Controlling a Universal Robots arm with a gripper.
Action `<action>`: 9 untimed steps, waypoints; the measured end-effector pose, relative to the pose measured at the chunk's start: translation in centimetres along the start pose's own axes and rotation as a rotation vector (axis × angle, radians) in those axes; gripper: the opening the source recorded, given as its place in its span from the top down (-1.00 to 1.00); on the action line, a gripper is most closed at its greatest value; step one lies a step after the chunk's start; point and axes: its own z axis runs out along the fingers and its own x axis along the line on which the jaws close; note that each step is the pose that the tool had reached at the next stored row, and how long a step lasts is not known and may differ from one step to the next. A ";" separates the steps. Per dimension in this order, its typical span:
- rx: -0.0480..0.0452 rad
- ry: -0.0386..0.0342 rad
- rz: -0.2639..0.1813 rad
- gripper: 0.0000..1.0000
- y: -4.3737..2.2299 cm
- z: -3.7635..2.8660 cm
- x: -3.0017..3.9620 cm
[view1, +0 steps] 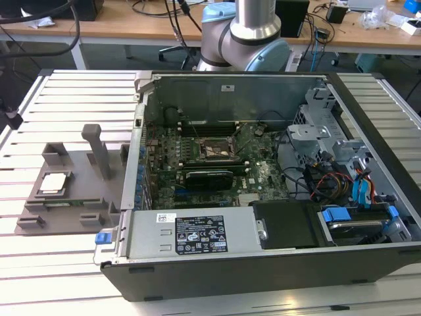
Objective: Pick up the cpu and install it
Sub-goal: 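Pick up the cpu and move it towards the insertion slot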
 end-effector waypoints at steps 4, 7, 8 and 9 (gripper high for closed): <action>0.0000 0.0000 0.000 -0.44 -0.01 0.20 0.00; 0.0000 0.0000 0.000 -0.44 -0.02 0.32 0.01; 0.0000 0.0000 0.000 -0.44 -0.02 0.36 0.01; 0.0000 0.0000 0.000 -0.44 -0.02 0.39 0.01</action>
